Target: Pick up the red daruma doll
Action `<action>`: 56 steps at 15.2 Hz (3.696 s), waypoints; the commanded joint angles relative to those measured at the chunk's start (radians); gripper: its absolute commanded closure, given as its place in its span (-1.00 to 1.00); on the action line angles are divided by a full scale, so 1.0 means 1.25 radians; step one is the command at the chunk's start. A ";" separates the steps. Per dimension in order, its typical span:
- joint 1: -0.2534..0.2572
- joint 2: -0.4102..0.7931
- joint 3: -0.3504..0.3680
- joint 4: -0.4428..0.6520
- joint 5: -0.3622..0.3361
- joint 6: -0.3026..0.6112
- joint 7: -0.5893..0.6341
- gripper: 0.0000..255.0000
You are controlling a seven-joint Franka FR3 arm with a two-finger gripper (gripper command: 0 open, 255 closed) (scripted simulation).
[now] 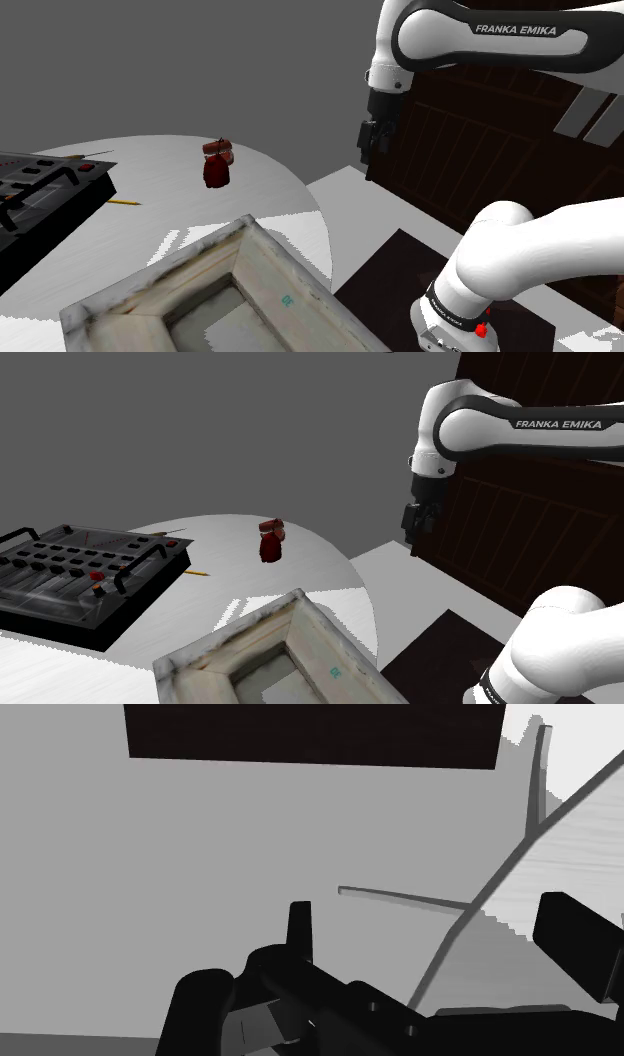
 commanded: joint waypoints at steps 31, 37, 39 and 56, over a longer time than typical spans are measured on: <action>0.140 0.853 0.208 0.848 -0.148 0.111 0.228 -1.00; 0.145 0.871 0.207 0.820 -0.155 0.158 0.235 -1.00; 0.143 0.869 0.206 0.796 -0.156 0.180 0.237 -1.00; 0.147 0.874 0.207 0.852 -0.156 0.130 0.233 1.00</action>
